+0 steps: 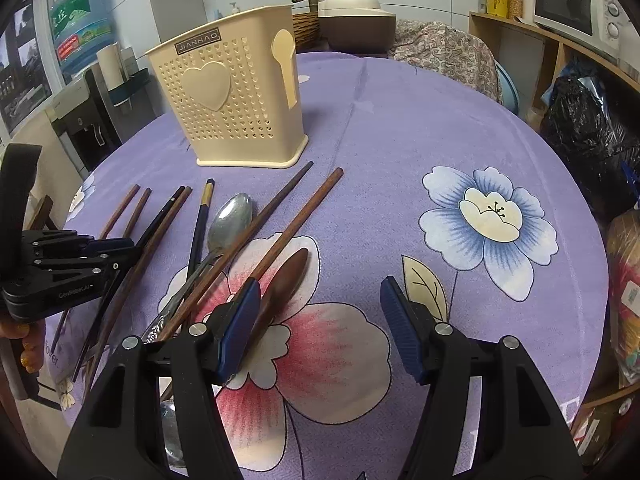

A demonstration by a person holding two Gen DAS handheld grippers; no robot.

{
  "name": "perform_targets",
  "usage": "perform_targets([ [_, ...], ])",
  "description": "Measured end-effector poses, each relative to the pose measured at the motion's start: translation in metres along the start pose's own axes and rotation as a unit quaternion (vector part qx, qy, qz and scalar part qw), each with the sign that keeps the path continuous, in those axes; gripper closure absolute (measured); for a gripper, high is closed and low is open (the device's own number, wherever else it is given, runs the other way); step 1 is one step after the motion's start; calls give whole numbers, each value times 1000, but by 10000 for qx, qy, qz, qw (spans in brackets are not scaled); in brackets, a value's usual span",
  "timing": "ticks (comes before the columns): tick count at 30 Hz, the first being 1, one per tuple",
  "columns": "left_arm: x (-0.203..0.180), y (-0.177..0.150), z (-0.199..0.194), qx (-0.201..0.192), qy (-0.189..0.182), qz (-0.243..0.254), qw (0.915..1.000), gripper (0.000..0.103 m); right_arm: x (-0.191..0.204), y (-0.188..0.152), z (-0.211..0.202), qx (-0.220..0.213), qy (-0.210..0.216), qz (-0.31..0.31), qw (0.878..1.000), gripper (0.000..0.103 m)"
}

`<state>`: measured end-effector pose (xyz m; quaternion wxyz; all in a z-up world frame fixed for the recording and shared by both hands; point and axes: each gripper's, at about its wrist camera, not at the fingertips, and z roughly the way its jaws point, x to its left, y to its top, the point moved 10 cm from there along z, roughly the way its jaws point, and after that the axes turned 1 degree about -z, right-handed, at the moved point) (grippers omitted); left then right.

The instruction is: Organize utensils

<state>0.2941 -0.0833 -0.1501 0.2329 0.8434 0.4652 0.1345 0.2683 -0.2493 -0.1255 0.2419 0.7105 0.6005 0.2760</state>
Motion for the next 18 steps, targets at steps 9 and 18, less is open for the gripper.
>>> perform_targets([
  [9, 3, 37, 22, 56, 249, -293, 9992, 86, -2, 10, 12, 90, -103, 60, 9999, 40],
  [18, 8, 45, 26, -19, 378, -555, 9977, 94, -6, 44, 60, 473, -397, 479, 9969, 42],
])
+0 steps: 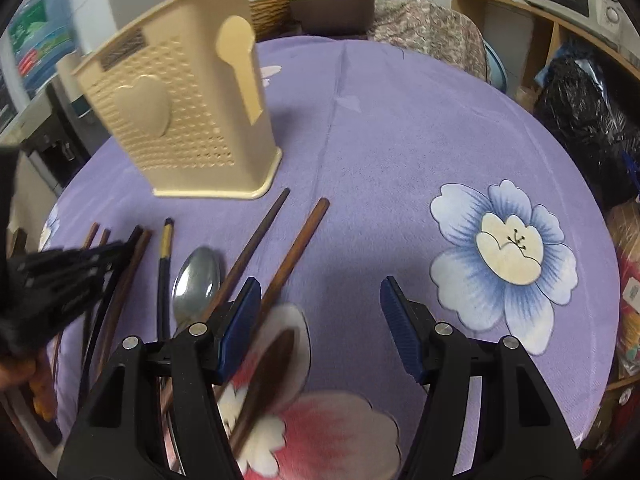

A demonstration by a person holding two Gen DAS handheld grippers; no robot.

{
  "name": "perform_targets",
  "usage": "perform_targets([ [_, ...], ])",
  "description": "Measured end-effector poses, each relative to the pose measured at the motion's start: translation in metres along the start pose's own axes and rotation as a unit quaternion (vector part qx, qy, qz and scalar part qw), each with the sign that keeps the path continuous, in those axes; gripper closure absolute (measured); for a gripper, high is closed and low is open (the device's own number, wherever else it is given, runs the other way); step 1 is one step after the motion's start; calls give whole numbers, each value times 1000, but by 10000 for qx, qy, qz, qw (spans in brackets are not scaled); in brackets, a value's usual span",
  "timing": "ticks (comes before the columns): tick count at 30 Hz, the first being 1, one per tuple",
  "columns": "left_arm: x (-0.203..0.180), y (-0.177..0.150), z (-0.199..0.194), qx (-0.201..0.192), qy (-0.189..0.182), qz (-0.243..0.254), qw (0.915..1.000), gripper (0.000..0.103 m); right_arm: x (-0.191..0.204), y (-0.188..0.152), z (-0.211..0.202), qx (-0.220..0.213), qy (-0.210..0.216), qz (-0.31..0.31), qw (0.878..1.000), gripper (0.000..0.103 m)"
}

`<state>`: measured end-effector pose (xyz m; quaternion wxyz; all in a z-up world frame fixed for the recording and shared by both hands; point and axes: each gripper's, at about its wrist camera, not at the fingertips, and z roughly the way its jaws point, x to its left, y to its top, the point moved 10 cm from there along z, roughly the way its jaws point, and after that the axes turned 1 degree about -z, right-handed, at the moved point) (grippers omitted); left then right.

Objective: Organize utensils
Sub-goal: 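Close left tool on black chopstick while right tool grasps brown chopstick, then lift both chopsticks and carry them above the cream utensil holder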

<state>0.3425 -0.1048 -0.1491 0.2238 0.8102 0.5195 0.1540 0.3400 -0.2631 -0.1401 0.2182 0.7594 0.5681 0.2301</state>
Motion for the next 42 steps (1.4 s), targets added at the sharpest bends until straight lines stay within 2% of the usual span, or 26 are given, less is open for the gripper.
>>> perform_targets([
  [5, -2, 1, 1, 7, 24, -73, 10000, 94, 2, 13, 18, 191, -255, 214, 9993, 58],
  [10, -2, 8, 4, -14, 70, -102, 9999, 94, 1, 24, 27, 186, -575, 355, 9975, 63],
  [15, 0, 10, 6, -39, 121, -150, 9998, 94, -3, 30, 31, 189, -771, 477, 9957, 86],
  [17, 3, 14, 8, -55, 111, -204, 9997, 94, -4, 33, 33, 204, -704, 566, 9957, 91],
  [21, 4, 13, 8, -80, 117, -224, 9996, 95, -8, 38, 37, 205, -367, 886, 9952, 92],
  [26, 8, 22, 5, -233, -121, -382, 9989, 94, -4, 44, 35, 186, 499, 1299, 9901, 93],
  [30, 14, 40, -25, -705, -395, -468, 9956, 95, 3, 56, 9, -92, 944, 1197, 9883, 93],
  [34, 23, 60, -69, -1342, -683, -543, 9871, 94, 14, 77, -37, -605, 1254, 861, 9865, 93],
  [36, 25, 68, -92, -1585, -818, -534, 9825, 94, 17, 87, -61, -892, 1318, 636, 9852, 94],
  [39, 23, 72, -116, -1701, -1188, -460, 9772, 94, 20, 99, -102, -1360, 1324, 212, 9816, 94],
  [42, 26, 75, -139, -1937, -1096, -416, 9740, 95, 24, 106, -140, -1756, 1345, -165, 9751, 94],
])
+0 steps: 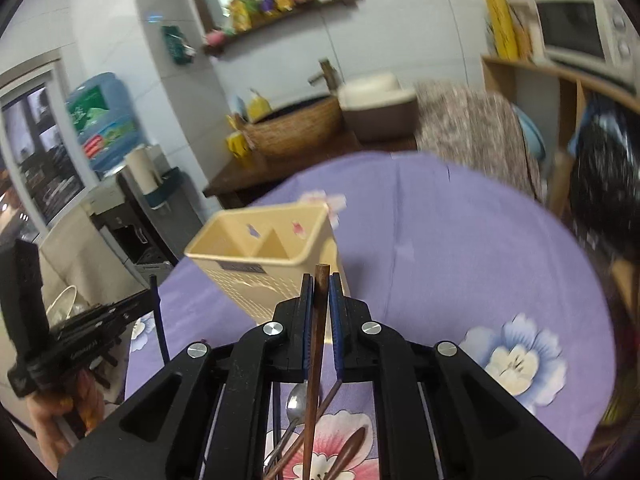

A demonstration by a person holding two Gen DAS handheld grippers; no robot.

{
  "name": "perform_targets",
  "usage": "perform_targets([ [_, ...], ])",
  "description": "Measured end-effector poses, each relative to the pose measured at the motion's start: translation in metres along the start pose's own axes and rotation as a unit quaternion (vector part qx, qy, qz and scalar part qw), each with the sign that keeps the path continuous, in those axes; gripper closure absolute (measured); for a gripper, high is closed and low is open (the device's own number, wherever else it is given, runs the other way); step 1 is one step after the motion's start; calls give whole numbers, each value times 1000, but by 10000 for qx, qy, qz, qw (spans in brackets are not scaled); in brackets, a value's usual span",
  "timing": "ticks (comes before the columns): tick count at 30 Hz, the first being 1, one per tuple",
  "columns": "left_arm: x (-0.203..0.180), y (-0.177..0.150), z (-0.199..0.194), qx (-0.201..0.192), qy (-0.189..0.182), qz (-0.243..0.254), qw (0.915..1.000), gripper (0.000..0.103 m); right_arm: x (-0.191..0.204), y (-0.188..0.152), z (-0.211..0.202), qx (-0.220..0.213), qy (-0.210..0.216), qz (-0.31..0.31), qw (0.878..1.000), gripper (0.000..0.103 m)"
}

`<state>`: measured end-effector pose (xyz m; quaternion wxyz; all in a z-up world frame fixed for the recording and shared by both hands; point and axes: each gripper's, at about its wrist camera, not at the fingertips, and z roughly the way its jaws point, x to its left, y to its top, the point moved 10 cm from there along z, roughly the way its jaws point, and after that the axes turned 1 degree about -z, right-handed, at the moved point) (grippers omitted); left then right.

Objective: Organize utensils
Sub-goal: 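Lift both chopsticks and carry them above the cream utensil holder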

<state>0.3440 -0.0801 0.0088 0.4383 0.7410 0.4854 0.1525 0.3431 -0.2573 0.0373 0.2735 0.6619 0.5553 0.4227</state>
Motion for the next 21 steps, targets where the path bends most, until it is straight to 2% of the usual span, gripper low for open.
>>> perform_targets([
  [4, 2, 11, -13, -182, 159, -2, 9997, 94, 10, 7, -21, -104, 90, -259, 9996, 94],
  [9, 10, 24, -28, -512, 110, -237, 9983, 95, 10, 15, -36, -260, 68, -425, 9987, 95],
  [16, 14, 30, -39, -663, 46, -342, 9972, 95, 1, 27, -50, -429, 77, -433, 9981, 95],
  [21, 23, 48, -46, -758, 234, -260, 9965, 95, -6, 46, -51, -504, -134, -562, 9971, 95],
])
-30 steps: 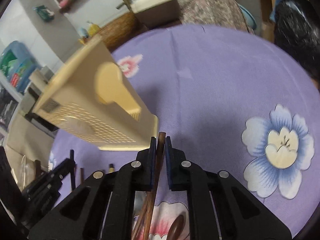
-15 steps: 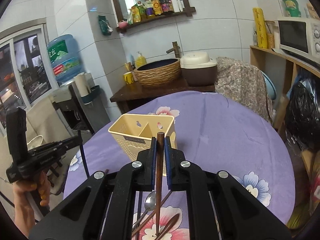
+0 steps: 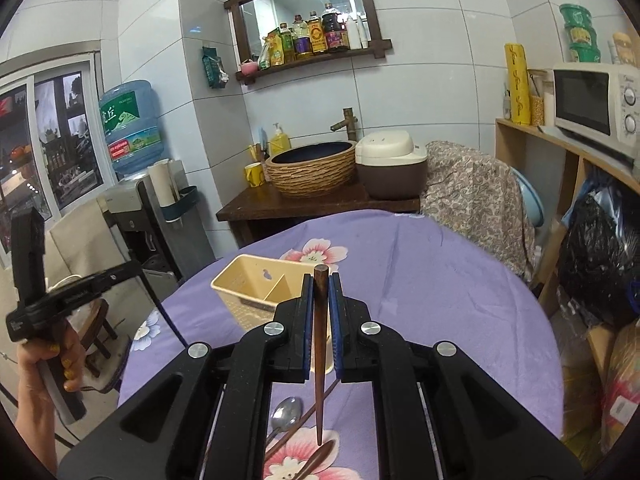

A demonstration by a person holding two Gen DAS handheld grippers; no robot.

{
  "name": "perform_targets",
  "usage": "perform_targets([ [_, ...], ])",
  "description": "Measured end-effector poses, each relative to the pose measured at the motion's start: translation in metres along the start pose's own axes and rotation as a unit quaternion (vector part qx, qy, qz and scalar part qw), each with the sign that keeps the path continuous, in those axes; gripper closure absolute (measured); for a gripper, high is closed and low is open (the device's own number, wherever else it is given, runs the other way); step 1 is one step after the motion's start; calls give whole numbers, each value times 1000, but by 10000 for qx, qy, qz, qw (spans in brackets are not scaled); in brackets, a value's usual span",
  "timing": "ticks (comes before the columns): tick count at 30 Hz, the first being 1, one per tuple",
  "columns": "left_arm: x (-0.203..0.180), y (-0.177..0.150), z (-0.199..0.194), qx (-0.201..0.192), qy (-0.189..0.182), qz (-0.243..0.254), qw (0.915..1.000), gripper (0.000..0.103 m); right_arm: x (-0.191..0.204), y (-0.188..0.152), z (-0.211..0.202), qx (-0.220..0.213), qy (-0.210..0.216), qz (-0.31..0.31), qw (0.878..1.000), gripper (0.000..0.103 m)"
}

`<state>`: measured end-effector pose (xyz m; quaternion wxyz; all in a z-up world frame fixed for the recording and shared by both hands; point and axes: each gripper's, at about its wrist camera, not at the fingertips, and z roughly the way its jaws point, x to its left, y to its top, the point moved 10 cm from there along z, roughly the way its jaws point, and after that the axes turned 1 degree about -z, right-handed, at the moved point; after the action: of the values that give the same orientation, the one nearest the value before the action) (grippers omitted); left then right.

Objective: Organize utensils
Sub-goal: 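Lift both chopsticks and carry them above the cream utensil holder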

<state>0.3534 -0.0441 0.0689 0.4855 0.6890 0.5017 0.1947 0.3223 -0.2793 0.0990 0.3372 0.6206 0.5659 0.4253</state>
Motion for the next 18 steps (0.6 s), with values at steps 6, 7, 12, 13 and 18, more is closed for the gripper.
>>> perform_targets([
  [6, 13, 60, -17, -362, 282, 69, 9989, 95, -7, 55, -6, -319, -222, -193, 9991, 95],
  [7, 13, 71, -20, -436, 266, 48, 9987, 95, -5, 72, -10, -441, -198, -172, 9987, 95],
  [12, -14, 128, -32, -723, -75, 7, 9974, 95, 12, 146, -28, -955, -7, -122, 9954, 95],
  [13, -20, 135, -32, -769, -131, -1, 9970, 95, 16, 157, -31, -1050, 40, -86, 9944, 95],
  [18, -45, 152, -18, -869, -460, -189, 9950, 95, 34, 180, -21, -1195, 135, -12, 9927, 95],
])
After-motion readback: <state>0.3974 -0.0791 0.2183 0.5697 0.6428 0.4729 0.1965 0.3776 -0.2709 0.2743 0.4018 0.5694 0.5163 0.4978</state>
